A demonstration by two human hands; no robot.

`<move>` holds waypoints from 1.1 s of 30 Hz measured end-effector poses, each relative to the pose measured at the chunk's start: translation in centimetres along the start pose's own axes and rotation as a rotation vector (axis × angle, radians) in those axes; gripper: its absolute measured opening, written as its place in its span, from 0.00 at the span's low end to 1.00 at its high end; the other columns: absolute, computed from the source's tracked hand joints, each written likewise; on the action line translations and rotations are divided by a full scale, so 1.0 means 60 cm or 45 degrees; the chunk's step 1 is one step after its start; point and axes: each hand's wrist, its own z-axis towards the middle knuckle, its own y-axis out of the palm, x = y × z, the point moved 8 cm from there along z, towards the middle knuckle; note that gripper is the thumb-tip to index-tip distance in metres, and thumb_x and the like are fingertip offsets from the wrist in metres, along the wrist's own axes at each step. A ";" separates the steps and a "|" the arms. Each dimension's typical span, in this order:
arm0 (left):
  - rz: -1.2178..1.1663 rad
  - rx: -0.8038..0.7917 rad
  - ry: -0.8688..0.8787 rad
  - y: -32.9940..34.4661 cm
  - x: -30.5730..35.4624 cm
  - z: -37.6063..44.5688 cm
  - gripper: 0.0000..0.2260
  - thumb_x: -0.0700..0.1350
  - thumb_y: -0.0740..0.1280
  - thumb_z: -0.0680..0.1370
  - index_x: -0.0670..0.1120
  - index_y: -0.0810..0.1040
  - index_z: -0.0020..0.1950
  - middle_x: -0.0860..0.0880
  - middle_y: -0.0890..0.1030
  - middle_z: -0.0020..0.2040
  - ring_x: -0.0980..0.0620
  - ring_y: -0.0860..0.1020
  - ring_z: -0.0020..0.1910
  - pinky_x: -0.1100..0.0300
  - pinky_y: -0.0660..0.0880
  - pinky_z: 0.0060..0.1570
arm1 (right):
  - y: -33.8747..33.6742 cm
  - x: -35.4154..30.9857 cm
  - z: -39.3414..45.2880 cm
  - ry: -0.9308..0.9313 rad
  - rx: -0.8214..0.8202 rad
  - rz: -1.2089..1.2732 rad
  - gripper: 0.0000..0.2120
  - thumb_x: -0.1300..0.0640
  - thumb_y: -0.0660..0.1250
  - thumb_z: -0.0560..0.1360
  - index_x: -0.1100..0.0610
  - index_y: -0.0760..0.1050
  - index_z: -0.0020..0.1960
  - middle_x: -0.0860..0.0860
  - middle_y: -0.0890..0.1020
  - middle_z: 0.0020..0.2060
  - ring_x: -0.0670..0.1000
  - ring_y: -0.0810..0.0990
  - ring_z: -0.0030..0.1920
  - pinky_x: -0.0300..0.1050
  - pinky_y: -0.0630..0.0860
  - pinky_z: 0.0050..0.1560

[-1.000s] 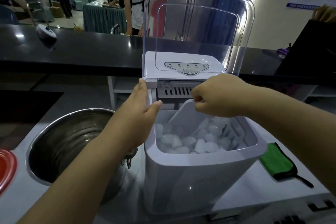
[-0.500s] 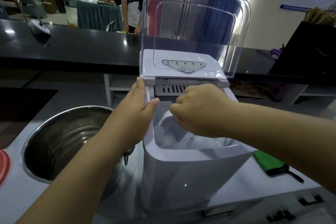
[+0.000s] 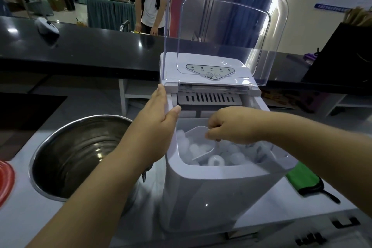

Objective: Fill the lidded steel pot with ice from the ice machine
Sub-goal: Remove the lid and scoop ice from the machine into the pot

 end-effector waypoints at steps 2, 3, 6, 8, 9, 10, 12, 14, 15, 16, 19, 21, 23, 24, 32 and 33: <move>-0.003 0.000 -0.002 0.000 0.000 -0.001 0.28 0.52 0.54 0.81 0.50 0.45 0.77 0.55 0.50 0.77 0.60 0.50 0.75 0.65 0.49 0.69 | 0.007 0.003 0.002 0.023 -0.021 0.085 0.13 0.49 0.62 0.77 0.54 0.79 0.41 0.51 0.79 0.38 0.49 0.74 0.37 0.48 0.74 0.42; -0.004 0.001 -0.002 -0.001 0.000 -0.001 0.27 0.52 0.54 0.81 0.50 0.45 0.77 0.55 0.50 0.77 0.60 0.50 0.75 0.65 0.49 0.69 | 0.009 0.008 0.002 0.037 -0.031 0.145 0.13 0.49 0.62 0.77 0.56 0.80 0.42 0.52 0.80 0.39 0.50 0.74 0.38 0.49 0.75 0.44; -0.026 -0.001 -0.009 -0.002 -0.001 -0.002 0.27 0.52 0.54 0.81 0.51 0.45 0.77 0.55 0.50 0.77 0.59 0.50 0.75 0.64 0.49 0.69 | 0.008 0.022 -0.004 0.089 -0.041 0.330 0.13 0.52 0.64 0.76 0.61 0.79 0.42 0.50 0.77 0.32 0.46 0.72 0.33 0.44 0.71 0.38; -0.057 0.000 -0.019 -0.002 -0.002 -0.003 0.27 0.52 0.54 0.82 0.51 0.45 0.77 0.56 0.50 0.77 0.60 0.50 0.75 0.64 0.49 0.69 | 0.003 0.033 -0.012 0.142 -0.025 0.488 0.12 0.54 0.65 0.76 0.59 0.77 0.37 0.47 0.74 0.27 0.43 0.70 0.25 0.38 0.67 0.30; -0.064 0.002 -0.018 -0.002 -0.003 -0.003 0.27 0.52 0.54 0.82 0.51 0.46 0.77 0.56 0.51 0.77 0.60 0.50 0.74 0.65 0.49 0.69 | 0.001 0.038 -0.015 0.169 -0.020 0.556 0.12 0.54 0.66 0.76 0.58 0.76 0.36 0.47 0.73 0.25 0.44 0.68 0.23 0.38 0.65 0.27; -0.066 0.004 -0.015 -0.002 -0.002 -0.003 0.26 0.51 0.53 0.82 0.51 0.46 0.77 0.57 0.51 0.77 0.61 0.50 0.74 0.66 0.49 0.68 | 0.000 0.042 -0.018 0.184 -0.021 0.606 0.12 0.54 0.66 0.76 0.58 0.74 0.35 0.48 0.73 0.25 0.45 0.66 0.23 0.38 0.64 0.27; -0.077 0.011 -0.014 -0.002 -0.002 -0.003 0.26 0.51 0.53 0.82 0.51 0.47 0.77 0.57 0.51 0.77 0.61 0.50 0.74 0.66 0.48 0.68 | 0.000 0.045 -0.022 0.207 -0.026 0.652 0.11 0.54 0.66 0.76 0.58 0.74 0.37 0.49 0.72 0.26 0.47 0.64 0.25 0.38 0.62 0.27; -0.096 0.019 -0.016 -0.003 -0.002 -0.004 0.25 0.50 0.53 0.82 0.51 0.47 0.77 0.57 0.52 0.77 0.61 0.51 0.74 0.66 0.49 0.69 | 0.005 0.045 -0.026 0.235 -0.035 0.692 0.10 0.54 0.66 0.76 0.59 0.75 0.39 0.51 0.72 0.27 0.48 0.64 0.25 0.37 0.62 0.27; -0.110 0.026 -0.018 -0.003 -0.002 -0.005 0.25 0.50 0.53 0.82 0.51 0.48 0.77 0.57 0.52 0.77 0.62 0.51 0.74 0.67 0.49 0.68 | 0.008 0.047 -0.027 0.257 -0.044 0.718 0.10 0.54 0.66 0.76 0.59 0.75 0.38 0.52 0.72 0.28 0.48 0.64 0.26 0.38 0.61 0.27; -0.127 0.035 -0.020 -0.004 -0.001 -0.006 0.24 0.50 0.53 0.82 0.51 0.49 0.77 0.57 0.53 0.76 0.62 0.52 0.73 0.67 0.49 0.68 | 0.011 0.049 -0.029 0.283 -0.054 0.748 0.11 0.54 0.66 0.76 0.59 0.75 0.37 0.53 0.72 0.28 0.49 0.63 0.26 0.38 0.61 0.28; -0.164 0.055 -0.023 -0.006 0.001 -0.008 0.23 0.49 0.53 0.82 0.51 0.51 0.77 0.58 0.54 0.76 0.67 0.53 0.69 0.69 0.49 0.67 | 0.016 0.059 -0.032 0.350 -0.055 0.850 0.14 0.55 0.66 0.75 0.60 0.75 0.32 0.53 0.72 0.27 0.49 0.63 0.25 0.37 0.59 0.26; -0.176 0.062 -0.022 -0.007 0.002 -0.009 0.23 0.48 0.53 0.82 0.51 0.51 0.77 0.58 0.55 0.76 0.68 0.53 0.67 0.70 0.49 0.66 | 0.017 0.066 -0.035 0.378 -0.046 0.924 0.17 0.56 0.66 0.75 0.59 0.75 0.29 0.54 0.73 0.27 0.49 0.63 0.24 0.37 0.59 0.25; -0.184 0.063 -0.025 -0.007 0.002 -0.009 0.23 0.48 0.53 0.82 0.51 0.52 0.77 0.58 0.55 0.76 0.68 0.53 0.67 0.70 0.49 0.66 | 0.017 0.071 -0.038 0.387 -0.036 0.972 0.18 0.55 0.66 0.75 0.58 0.75 0.27 0.54 0.73 0.26 0.49 0.62 0.24 0.37 0.58 0.25; -0.187 0.060 -0.026 -0.007 0.002 -0.009 0.23 0.48 0.53 0.82 0.51 0.51 0.77 0.58 0.55 0.76 0.68 0.53 0.67 0.69 0.49 0.67 | 0.017 0.072 -0.040 0.384 -0.033 0.992 0.19 0.55 0.66 0.75 0.57 0.74 0.26 0.53 0.72 0.26 0.49 0.62 0.24 0.37 0.58 0.25; -0.220 0.079 -0.024 -0.008 0.001 -0.009 0.22 0.47 0.53 0.82 0.51 0.53 0.77 0.58 0.56 0.75 0.68 0.53 0.68 0.70 0.49 0.67 | 0.025 0.074 -0.047 0.355 -0.032 1.106 0.21 0.55 0.66 0.76 0.56 0.74 0.24 0.53 0.71 0.26 0.48 0.61 0.25 0.38 0.57 0.25; -0.227 0.084 -0.026 -0.009 0.001 -0.009 0.22 0.47 0.53 0.82 0.51 0.53 0.76 0.58 0.56 0.75 0.68 0.54 0.68 0.70 0.50 0.67 | 0.025 0.075 -0.049 0.350 -0.026 1.136 0.21 0.55 0.66 0.76 0.56 0.74 0.24 0.53 0.71 0.25 0.48 0.61 0.25 0.38 0.56 0.24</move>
